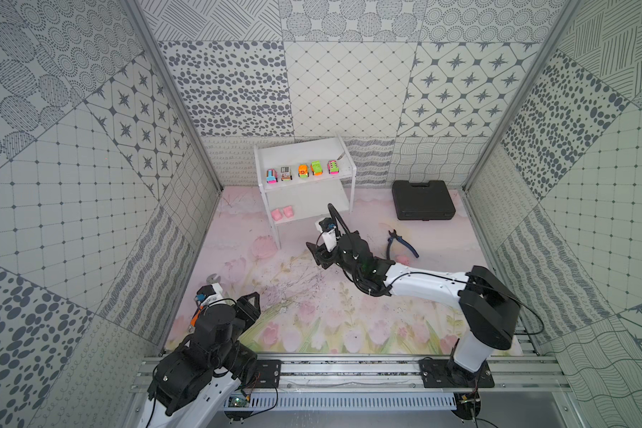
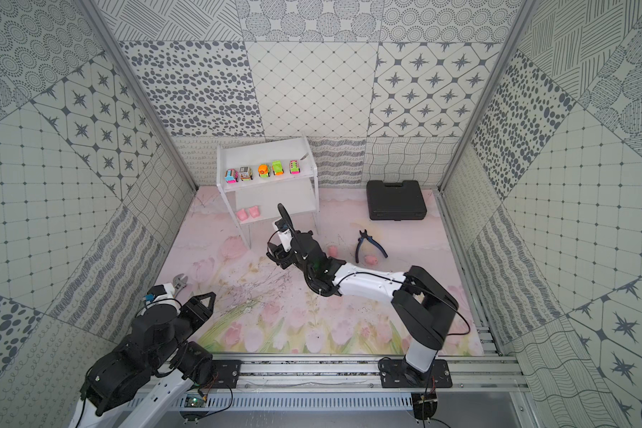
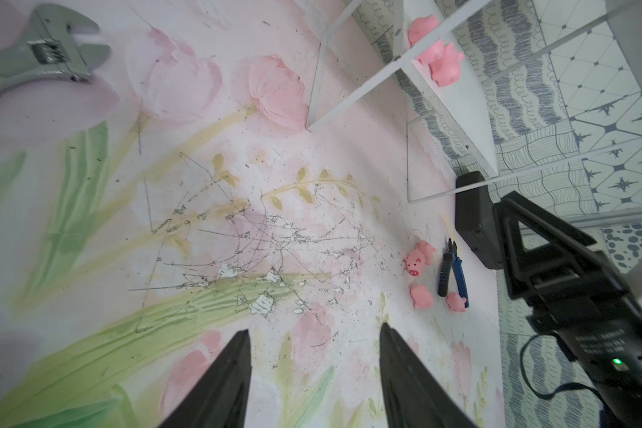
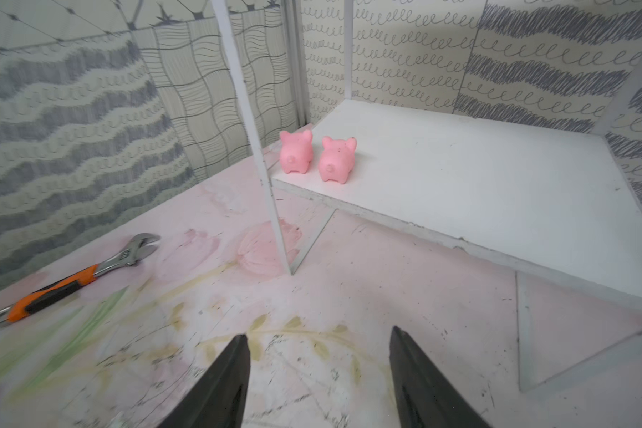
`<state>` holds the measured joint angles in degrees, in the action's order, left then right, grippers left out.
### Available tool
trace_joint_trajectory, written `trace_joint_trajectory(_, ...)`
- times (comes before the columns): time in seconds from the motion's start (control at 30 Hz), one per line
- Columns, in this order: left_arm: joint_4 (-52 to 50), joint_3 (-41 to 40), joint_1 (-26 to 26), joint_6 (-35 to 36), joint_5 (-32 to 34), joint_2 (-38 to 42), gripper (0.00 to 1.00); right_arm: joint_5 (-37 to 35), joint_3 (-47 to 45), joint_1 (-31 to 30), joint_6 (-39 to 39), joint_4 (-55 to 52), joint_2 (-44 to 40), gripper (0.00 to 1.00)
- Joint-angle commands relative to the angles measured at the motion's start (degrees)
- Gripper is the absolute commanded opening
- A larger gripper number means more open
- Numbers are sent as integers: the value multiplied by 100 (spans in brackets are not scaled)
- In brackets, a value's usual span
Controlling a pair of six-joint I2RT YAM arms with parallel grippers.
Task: Organize plastic toys on shelves
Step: Pick up the plastic toy at the center of the board.
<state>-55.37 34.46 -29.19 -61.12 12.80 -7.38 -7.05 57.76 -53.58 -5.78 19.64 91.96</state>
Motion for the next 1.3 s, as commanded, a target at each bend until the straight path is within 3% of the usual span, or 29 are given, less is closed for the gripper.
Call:
trace_joint_trajectory(0.0,1924,-614,27,-31,-1548,-186,68,1187,-838,561,-457,-490,-1098,65)
trace_joint_trajectory(0.13,3722,-1281,27,-553,-2429,-1051,71,2011,-1764,1463,-1358,-1522,-2411,65)
trace_joint_trajectory(0.27,4980,-1544,-152,-705,-2558,-2114,73,2432,-2231,2099,-1898,-2635,-3101,64)
trace_joint_trajectory(0.4,5731,-1590,-579,-628,-2216,-2973,74,2827,-2539,2434,-2210,-2790,-2907,63)
trace_joint_trajectory(0.6,6876,-1937,-903,-1145,-1852,-3726,75,3189,-2483,2624,-1795,-2108,-2006,61)
trace_joint_trajectory(0.77,6661,-1926,-966,-1293,-1746,-3597,75,3450,-2195,2878,-1857,-1806,-1174,58)
trace_joint_trajectory(1.1,5488,-2205,-983,-1530,-1375,-2078,74,3435,-1926,2889,-2131,-1355,-186,57)
trace_joint_trajectory(1.27,5106,-2181,-983,-1536,-1286,-1702,74,3454,-1709,2886,-2228,-1292,259,52)
